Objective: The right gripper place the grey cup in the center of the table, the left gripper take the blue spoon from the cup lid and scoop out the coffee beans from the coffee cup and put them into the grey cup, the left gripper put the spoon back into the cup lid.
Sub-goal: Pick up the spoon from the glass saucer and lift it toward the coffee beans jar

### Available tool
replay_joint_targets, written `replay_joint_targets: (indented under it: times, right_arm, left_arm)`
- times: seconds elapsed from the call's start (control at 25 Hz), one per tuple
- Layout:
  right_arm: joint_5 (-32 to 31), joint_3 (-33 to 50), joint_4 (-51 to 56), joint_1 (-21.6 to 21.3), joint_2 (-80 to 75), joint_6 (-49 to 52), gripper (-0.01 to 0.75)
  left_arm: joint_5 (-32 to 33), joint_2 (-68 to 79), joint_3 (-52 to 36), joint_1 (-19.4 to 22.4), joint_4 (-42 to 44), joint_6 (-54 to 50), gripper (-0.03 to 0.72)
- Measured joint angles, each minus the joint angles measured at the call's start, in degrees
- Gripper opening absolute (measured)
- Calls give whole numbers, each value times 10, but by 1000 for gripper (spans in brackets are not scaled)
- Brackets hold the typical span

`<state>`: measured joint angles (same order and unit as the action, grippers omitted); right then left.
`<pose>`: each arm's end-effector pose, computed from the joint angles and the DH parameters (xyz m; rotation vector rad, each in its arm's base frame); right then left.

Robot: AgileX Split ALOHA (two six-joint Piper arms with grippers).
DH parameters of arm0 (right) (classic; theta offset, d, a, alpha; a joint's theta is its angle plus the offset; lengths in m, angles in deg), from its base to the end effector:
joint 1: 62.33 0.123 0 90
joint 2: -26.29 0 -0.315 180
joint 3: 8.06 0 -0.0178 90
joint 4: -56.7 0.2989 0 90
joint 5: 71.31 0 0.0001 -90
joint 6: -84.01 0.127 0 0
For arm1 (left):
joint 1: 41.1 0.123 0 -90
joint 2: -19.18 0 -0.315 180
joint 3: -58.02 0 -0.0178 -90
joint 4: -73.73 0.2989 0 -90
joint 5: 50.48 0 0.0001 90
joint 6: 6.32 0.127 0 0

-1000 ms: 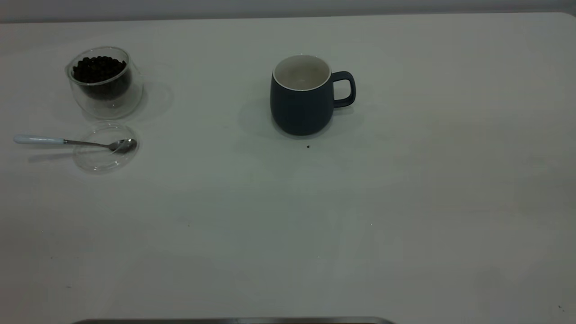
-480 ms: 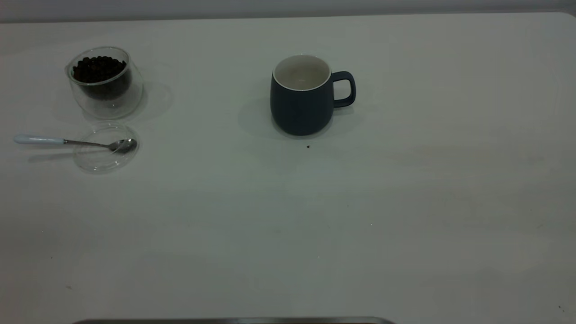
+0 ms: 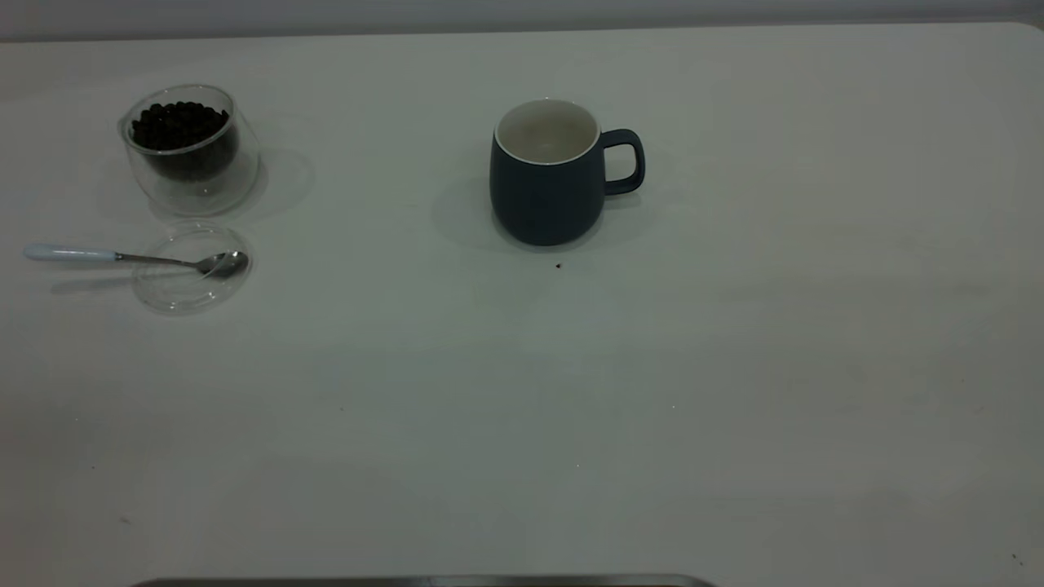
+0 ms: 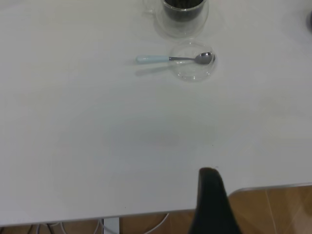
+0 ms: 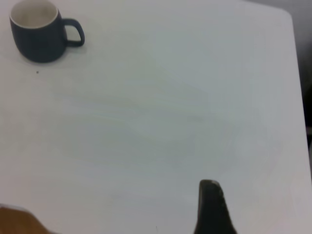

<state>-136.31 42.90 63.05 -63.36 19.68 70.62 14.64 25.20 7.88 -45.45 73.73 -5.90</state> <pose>0.0367 0.0121 0.2667 -0.2384 2.1204 -0.0131 0.0335 -0.0025 0.2712 0.0881 2.1152 -0.0408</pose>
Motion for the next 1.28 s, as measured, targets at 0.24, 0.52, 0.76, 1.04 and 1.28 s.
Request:
replay_joint_targets:
  times: [0.24, 0.52, 0.76, 1.04, 1.28]
  right_arm:
    - [-1, 0, 0, -1, 5, 0, 459]
    - [-1, 0, 0, -1, 5, 0, 459]
    - [-1, 0, 0, -1, 5, 0, 459]
    - [-1, 0, 0, -1, 5, 0, 459]
    - [-1, 0, 0, -1, 5, 0, 459]
  left_arm:
    - [0, 0, 0, 0, 0, 0, 578]
    - [0, 0, 0, 0, 0, 0, 578]
    - [0, 0, 0, 0, 0, 0, 578]
    - [0, 0, 0, 0, 5, -4, 578]
    - [-2, 30, 8, 0, -21, -47, 578]
